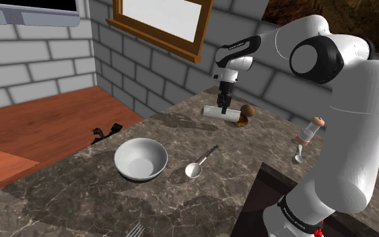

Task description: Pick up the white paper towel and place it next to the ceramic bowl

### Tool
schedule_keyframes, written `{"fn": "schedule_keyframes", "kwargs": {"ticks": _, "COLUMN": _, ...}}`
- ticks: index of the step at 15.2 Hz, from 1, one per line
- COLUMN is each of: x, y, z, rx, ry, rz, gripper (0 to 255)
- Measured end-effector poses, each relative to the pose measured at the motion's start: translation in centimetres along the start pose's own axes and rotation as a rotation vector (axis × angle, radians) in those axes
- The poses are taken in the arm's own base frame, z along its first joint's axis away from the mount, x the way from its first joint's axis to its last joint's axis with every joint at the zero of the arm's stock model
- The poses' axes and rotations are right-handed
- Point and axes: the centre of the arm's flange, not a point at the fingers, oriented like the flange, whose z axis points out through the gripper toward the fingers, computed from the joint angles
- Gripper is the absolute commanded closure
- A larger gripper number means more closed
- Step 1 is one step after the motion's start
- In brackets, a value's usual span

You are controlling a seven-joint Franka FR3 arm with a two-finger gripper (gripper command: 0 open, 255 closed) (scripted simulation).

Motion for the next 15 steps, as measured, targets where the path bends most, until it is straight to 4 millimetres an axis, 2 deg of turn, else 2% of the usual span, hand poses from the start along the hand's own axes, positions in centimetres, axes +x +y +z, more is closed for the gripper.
{"fn": "schedule_keyframes", "kwargs": {"ticks": 15, "x": -0.2, "y": -3.2, "z": -7.4, "rx": 0.0, "ry": 0.0, "rz": 0.0, "gripper": 255}}
